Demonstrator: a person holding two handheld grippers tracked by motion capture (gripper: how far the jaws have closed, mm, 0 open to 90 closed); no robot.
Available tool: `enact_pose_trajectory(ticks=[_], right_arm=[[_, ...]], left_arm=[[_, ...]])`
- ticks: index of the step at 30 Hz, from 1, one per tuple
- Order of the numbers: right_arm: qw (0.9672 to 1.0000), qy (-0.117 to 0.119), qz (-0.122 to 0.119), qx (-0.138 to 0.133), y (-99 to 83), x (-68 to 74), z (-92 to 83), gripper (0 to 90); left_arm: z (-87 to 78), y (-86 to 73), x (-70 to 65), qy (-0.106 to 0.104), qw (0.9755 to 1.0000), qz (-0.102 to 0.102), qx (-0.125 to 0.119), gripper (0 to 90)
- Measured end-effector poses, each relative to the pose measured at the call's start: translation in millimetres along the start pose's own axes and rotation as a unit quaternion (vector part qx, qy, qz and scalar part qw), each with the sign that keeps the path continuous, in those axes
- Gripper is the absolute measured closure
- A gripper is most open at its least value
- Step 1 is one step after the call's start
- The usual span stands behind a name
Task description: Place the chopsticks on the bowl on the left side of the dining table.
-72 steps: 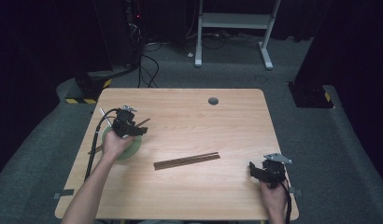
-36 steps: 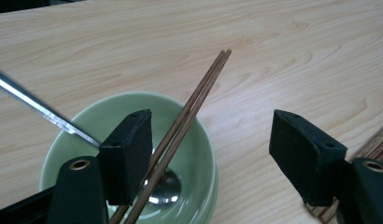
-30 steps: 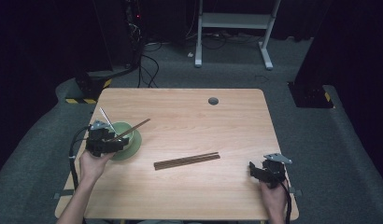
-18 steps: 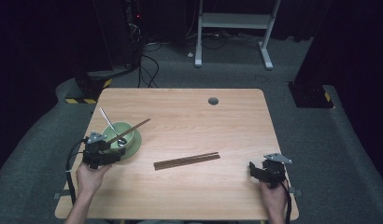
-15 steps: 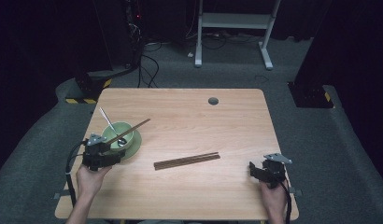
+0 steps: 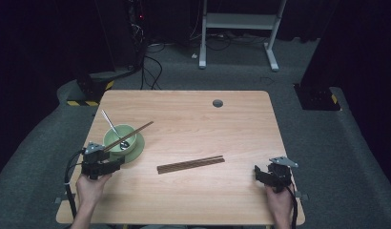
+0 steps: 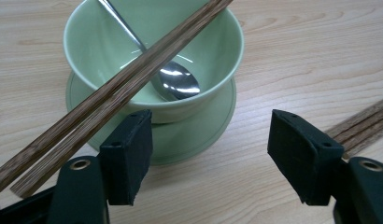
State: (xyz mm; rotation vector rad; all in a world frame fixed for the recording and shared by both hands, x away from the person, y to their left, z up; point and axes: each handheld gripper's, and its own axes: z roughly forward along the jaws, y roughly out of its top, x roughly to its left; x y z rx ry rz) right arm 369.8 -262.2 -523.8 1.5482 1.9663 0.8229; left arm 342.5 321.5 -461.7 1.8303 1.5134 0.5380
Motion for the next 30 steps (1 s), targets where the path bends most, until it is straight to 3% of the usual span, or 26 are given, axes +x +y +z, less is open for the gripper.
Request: enact_pose_trajectory(ticks=[13, 30], right_arm=[[1.0, 0.0, 0.001, 0.0, 0.0, 0.1, 0.0, 23.5], [1.0, 0.0, 0.0, 0.0, 0.0, 0.1, 0.0, 23.5]], left_arm=[[1.2, -0.5, 9.6, 0.007, 0.9996, -0.024, -0.013, 31.8], [5.5, 6.6, 13.4, 0.017, 0.9992, -0.031, -0.018, 32.0]])
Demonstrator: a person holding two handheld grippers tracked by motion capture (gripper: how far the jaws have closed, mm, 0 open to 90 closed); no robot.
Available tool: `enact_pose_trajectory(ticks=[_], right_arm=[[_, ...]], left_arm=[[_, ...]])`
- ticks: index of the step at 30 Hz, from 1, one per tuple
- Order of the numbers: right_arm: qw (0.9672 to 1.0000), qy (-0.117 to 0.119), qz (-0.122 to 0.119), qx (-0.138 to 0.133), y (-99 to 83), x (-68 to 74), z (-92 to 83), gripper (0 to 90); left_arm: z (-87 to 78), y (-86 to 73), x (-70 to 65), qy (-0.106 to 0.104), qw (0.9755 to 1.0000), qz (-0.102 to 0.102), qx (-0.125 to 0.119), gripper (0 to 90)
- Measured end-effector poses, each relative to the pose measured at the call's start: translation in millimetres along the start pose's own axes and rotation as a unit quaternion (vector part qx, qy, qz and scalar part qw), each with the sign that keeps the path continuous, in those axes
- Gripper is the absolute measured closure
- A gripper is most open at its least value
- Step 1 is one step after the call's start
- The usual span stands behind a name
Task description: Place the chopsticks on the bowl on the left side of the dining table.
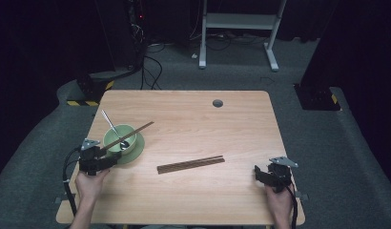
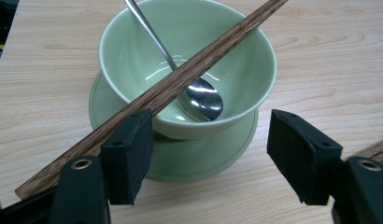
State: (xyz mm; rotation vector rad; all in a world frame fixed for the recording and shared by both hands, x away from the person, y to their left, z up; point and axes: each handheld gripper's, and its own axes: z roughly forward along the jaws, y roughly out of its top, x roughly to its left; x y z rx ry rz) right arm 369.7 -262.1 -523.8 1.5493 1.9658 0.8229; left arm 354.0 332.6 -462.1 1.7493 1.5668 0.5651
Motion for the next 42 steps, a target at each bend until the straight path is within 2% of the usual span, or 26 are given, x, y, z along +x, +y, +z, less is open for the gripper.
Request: enact_pose_trajectory(ticks=[33, 42], right_arm=[[1.0, 0.0, 0.0, 0.0, 0.0, 0.0, 0.0, 23.5], [1.0, 0.0, 0.0, 0.0, 0.0, 0.0, 0.0, 23.5]], left_arm=[[11.1, 7.0, 10.1, 0.013, 0.9997, -0.013, 0.013, 31.7], [11.3, 8.9, 11.9, 0.009, 0.9997, -0.018, 0.01, 31.0]])
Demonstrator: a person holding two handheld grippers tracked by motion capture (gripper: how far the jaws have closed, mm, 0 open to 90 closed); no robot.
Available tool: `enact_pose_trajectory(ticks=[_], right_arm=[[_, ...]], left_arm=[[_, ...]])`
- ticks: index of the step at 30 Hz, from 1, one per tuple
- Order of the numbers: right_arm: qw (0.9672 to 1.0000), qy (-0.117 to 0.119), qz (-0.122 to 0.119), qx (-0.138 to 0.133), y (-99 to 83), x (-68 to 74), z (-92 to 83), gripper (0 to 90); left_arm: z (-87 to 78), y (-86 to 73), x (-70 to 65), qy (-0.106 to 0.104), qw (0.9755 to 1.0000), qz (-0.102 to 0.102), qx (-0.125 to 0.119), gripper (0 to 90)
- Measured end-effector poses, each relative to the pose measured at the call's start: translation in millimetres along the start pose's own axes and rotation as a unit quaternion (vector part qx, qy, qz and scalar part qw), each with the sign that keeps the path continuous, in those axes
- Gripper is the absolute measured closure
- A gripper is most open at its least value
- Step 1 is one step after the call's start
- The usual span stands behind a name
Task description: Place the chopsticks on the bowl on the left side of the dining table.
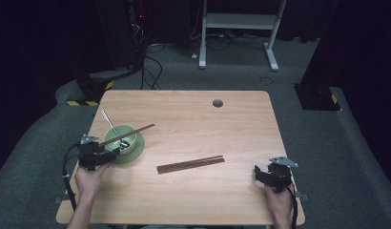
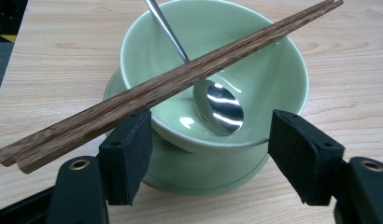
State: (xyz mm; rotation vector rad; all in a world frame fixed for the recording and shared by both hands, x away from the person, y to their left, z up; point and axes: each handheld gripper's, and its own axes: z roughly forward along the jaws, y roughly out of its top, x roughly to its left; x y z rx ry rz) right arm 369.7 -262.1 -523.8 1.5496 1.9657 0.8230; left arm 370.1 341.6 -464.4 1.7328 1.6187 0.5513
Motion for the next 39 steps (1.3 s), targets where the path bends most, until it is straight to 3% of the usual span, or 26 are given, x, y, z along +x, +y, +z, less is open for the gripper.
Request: enact_pose_trajectory(ticks=[39], right_arm=[[1.0, 0.0, 0.0, 0.0, 0.0, 0.1, -0.1, 23.6]], left_arm=[[7.9, 10.8, 12.4, 0.009, 0.9996, -0.024, -0.015, 30.0]])
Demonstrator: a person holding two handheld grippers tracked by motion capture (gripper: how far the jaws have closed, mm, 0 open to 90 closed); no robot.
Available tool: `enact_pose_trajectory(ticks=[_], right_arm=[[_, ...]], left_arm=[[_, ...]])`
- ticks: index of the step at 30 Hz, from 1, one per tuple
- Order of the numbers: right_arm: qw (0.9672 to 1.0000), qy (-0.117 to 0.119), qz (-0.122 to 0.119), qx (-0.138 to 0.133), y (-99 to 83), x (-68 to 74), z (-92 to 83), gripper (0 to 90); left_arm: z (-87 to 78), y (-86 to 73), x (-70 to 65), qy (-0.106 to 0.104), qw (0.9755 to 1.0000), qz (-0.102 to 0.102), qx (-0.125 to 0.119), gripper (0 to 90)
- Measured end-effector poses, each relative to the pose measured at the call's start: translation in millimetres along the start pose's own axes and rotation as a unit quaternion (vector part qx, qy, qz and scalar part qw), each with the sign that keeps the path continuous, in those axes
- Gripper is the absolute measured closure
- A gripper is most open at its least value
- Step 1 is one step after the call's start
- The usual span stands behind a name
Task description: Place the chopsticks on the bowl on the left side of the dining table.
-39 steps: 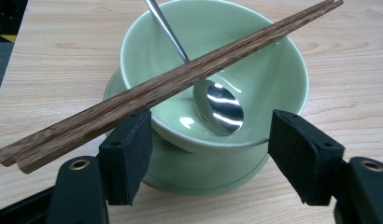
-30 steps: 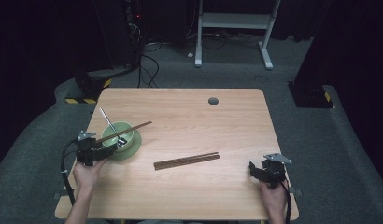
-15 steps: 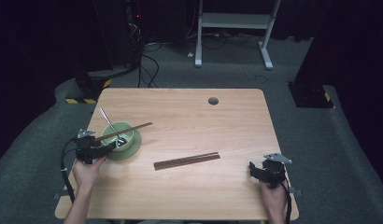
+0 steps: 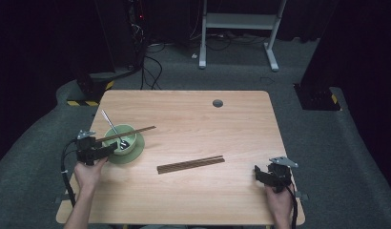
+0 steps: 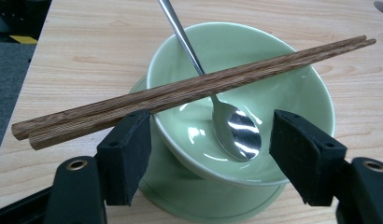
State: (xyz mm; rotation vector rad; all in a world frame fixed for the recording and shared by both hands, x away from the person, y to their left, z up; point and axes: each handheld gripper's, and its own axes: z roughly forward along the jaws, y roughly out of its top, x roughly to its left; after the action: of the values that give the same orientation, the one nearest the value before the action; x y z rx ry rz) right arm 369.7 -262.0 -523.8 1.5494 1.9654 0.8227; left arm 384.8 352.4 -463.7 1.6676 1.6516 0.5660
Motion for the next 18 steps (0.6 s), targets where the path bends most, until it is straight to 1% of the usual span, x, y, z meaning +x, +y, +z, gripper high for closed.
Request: enact_pose_trajectory(ticks=[6, 18], right_arm=[[1.0, 0.0, 0.0, 0.0, 0.0, 0.0, 0.0, 23.6], [1.0, 0.0, 0.0, 0.0, 0.0, 0.0, 0.0, 23.6]], left_arm=[[1.3, 2.8, 0.9, 0.0, 1.0, 0.0, -0.005, 30.1], [6.2, 10.8, 1.3, 0.008, 0.9999, 0.008, -0.004, 30.2]])
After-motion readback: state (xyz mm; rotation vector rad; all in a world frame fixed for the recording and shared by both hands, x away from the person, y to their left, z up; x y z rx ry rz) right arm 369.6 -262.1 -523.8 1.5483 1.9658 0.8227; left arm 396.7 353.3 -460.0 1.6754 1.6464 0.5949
